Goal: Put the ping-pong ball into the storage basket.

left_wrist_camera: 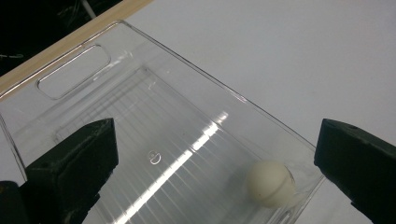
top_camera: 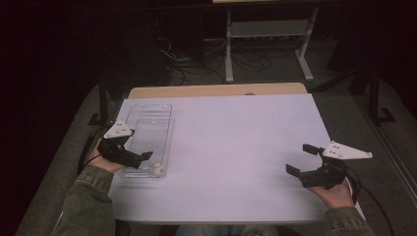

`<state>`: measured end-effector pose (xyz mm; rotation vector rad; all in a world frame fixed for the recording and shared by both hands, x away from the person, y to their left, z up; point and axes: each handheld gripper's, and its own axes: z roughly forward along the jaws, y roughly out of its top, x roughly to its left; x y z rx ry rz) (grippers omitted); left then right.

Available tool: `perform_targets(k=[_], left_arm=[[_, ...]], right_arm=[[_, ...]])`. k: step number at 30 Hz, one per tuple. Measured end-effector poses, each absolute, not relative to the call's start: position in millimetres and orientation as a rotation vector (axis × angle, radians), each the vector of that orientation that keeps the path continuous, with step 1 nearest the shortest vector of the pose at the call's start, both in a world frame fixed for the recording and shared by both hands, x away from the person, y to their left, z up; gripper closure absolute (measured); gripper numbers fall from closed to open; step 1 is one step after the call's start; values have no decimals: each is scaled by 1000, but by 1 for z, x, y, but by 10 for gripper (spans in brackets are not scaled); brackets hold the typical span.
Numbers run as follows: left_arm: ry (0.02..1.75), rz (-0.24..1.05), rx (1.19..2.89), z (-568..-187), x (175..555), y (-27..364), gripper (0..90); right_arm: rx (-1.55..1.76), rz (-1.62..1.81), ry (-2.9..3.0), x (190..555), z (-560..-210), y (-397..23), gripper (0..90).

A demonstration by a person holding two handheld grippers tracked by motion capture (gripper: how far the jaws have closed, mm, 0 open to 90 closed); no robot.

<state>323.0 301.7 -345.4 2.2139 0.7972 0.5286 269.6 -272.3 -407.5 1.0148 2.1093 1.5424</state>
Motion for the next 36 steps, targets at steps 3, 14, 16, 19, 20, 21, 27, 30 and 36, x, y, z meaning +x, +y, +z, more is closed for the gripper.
perform_targets(k=[3, 14, 16, 19, 20, 21, 27, 30, 36], left_arm=[[793, 552, 2182, -348, 321, 303, 0], [783, 556, 2086, -355, 315, 305, 0], [793, 564, 2067, -358, 314, 305, 0], [810, 596, 2029, -359, 313, 306, 0], [814, 591, 2009, -360, 313, 307, 0], [816, 586, 1995, -360, 313, 308, 0], [846, 594, 1940, -367, 310, 311, 0], [855, 617, 1905, -371, 306, 313, 0], [887, 638, 1810, -377, 300, 320, 0]], right_arm=[[1015, 1543, 2108, 270, -407, -272, 0], [1021, 1537, 2117, 270, -408, -272, 0], [1020, 1538, 2116, 270, -408, -272, 0], [1022, 1540, 2114, 270, -408, -272, 0], [1020, 1540, 2113, 270, -408, -272, 0], [1019, 1540, 2112, 270, -408, -272, 0], [1019, 1541, 2112, 270, -408, -272, 0], [1016, 1541, 2111, 270, -407, -273, 0], [1017, 1542, 2111, 270, -407, -273, 0]])
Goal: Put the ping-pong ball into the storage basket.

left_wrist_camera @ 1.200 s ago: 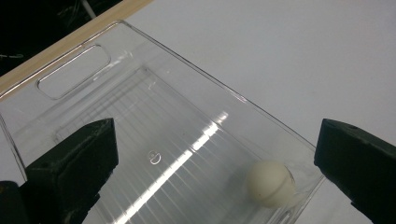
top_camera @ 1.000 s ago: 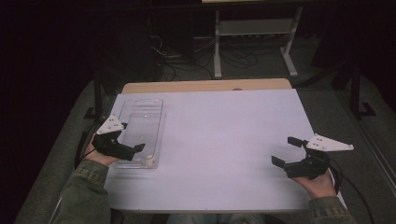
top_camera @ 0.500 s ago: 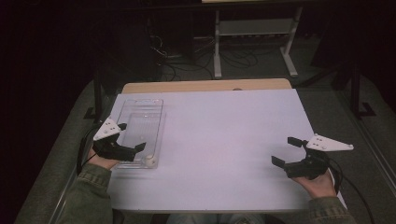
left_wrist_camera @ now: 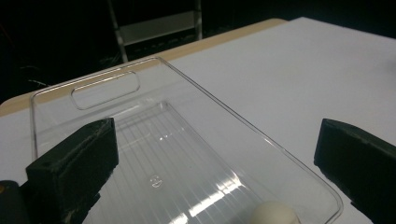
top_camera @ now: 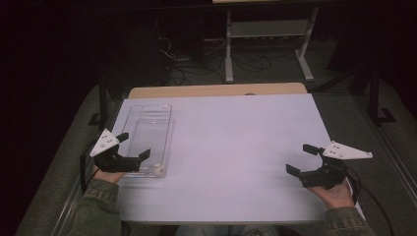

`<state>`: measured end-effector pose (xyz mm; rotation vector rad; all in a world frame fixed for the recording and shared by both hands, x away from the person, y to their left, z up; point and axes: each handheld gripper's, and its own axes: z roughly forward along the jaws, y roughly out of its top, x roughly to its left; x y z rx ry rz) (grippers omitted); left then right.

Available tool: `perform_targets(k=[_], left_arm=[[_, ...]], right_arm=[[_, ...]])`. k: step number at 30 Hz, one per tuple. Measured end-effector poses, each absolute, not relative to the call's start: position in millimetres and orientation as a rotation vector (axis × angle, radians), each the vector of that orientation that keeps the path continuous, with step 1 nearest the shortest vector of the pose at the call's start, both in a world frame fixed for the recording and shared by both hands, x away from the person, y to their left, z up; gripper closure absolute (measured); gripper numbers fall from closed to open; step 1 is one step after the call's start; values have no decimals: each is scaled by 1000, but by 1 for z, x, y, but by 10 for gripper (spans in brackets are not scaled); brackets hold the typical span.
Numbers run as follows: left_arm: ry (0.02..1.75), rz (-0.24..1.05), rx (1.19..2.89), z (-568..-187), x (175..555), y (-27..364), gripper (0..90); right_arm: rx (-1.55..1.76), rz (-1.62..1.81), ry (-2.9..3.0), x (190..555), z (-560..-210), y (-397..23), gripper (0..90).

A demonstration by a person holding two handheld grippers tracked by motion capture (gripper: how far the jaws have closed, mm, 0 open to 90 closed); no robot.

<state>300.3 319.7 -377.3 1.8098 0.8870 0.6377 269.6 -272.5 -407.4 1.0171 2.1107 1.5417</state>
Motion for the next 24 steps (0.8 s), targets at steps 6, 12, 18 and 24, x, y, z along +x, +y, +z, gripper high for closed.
perform_targets(k=[6, 12, 18, 24], left_arm=[[888, 712, 1716, -383, 291, 325, 0], [894, 721, 1645, -389, 287, 330, 0], [906, 709, 1577, -392, 283, 333, 0], [901, 711, 1550, -392, 277, 334, 0]], right_arm=[[1018, 1543, 2109, 270, -407, -273, 0], [1016, 1537, 2115, 269, -408, -271, 0], [1021, 1545, 2104, 269, -408, -272, 0], [1020, 1547, 2087, 268, -408, -274, 0]])
